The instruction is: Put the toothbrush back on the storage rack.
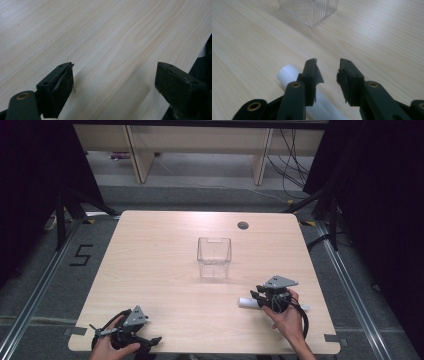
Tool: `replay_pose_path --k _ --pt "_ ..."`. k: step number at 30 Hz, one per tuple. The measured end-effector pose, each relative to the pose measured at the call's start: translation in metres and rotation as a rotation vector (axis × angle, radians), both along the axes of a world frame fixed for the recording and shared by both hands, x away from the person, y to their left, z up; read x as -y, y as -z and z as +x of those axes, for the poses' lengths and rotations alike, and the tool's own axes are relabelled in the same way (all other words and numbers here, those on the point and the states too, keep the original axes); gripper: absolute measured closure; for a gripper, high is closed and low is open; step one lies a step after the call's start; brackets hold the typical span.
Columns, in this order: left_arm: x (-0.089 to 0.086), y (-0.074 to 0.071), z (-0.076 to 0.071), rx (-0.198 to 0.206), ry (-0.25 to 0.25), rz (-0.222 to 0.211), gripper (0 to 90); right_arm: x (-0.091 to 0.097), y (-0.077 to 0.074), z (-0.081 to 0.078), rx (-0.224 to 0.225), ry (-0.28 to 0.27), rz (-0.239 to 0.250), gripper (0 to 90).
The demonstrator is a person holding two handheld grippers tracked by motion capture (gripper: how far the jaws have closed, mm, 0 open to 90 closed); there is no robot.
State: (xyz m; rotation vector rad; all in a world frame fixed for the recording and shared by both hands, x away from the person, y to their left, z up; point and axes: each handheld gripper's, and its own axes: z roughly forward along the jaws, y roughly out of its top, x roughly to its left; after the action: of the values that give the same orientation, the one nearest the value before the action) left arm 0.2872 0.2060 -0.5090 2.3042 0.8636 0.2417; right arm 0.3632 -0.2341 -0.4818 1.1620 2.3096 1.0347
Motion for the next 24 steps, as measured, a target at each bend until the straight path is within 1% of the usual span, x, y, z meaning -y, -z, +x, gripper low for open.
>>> replay_pose_path --k 1,2,3,4,6,7,8,9,11,12,13,15,17,18,19,20,21,22,23,24 --pt "0.000 0.000 0.000 0.000 0.000 -0.001 15.1 0.000 0.001 0.002 0.004 -0.017 0.002 71.3" --pt "0.000 0.000 0.000 0.000 0.000 -0.002 15.1 0.001 0.002 0.003 0.023 -0.027 0.001 73.2" --pt "0.000 0.000 0.001 0.006 0.011 0.001 15.1 0.000 0.002 0.004 0.016 -0.037 0.003 75.2" --pt "0.000 0.000 0.001 0.009 0.007 -0.003 15.0 -0.001 0.002 0.004 0.018 -0.034 0.001 76.4" --pt "0.000 0.001 0.001 0.009 0.006 -0.002 15.1 -0.002 0.001 0.004 0.008 -0.035 0.000 78.6" --pt "0.000 0.000 0.001 0.008 0.006 -0.002 15.0 -0.004 0.002 0.004 -0.009 -0.029 0.009 80.3" --pt "0.000 0.001 0.002 0.008 0.005 -0.002 15.0 -0.005 0.003 0.005 0.000 -0.055 0.000 82.3" --pt "0.001 0.001 0.001 0.008 0.005 -0.002 15.0 -0.007 0.003 0.005 -0.006 -0.047 -0.002 83.6" --pt "0.002 0.001 0.001 0.004 0.000 -0.004 15.1 -0.009 0.003 0.005 -0.011 -0.048 0.004 85.1" --pt "0.002 0.001 0.001 0.008 0.005 -0.001 15.1 -0.009 0.005 0.007 0.019 -0.068 -0.010 86.0" --pt "0.002 0.002 0.000 0.010 -0.004 -0.012 15.0 -0.011 0.004 0.006 -0.007 -0.056 -0.008 86.6" --pt "0.003 0.001 0.000 0.010 -0.001 -0.010 15.0 -0.013 0.004 0.006 -0.012 -0.057 -0.009 87.1" --pt "0.003 0.001 0.000 0.010 0.004 -0.010 15.0 -0.014 0.006 0.008 0.005 -0.064 -0.024 87.1" --pt "0.003 0.001 0.000 0.012 0.007 -0.009 15.1 -0.015 0.006 0.008 0.001 -0.062 -0.024 87.1" --pt "0.003 0.001 0.000 0.011 0.011 -0.007 15.1 -0.017 0.005 0.007 -0.042 -0.045 -0.019 87.1" --pt "0.003 0.002 0.000 0.008 0.009 -0.008 15.1 -0.018 0.006 0.007 -0.034 -0.049 -0.018 87.1" --pt "0.003 0.002 -0.001 0.012 0.015 -0.004 15.0 -0.020 0.007 0.008 -0.037 -0.052 -0.017 87.1" --pt "0.003 0.001 -0.001 0.014 0.016 -0.007 15.0 -0.020 0.007 0.009 -0.032 -0.068 -0.022 87.1" --pt "0.003 0.002 -0.002 0.012 0.014 -0.021 15.1 -0.022 0.007 0.008 -0.048 -0.056 -0.029 87.0" --pt "0.002 0.001 -0.002 0.020 0.015 -0.005 15.1 -0.025 0.008 0.006 -0.054 -0.046 -0.019 86.8"
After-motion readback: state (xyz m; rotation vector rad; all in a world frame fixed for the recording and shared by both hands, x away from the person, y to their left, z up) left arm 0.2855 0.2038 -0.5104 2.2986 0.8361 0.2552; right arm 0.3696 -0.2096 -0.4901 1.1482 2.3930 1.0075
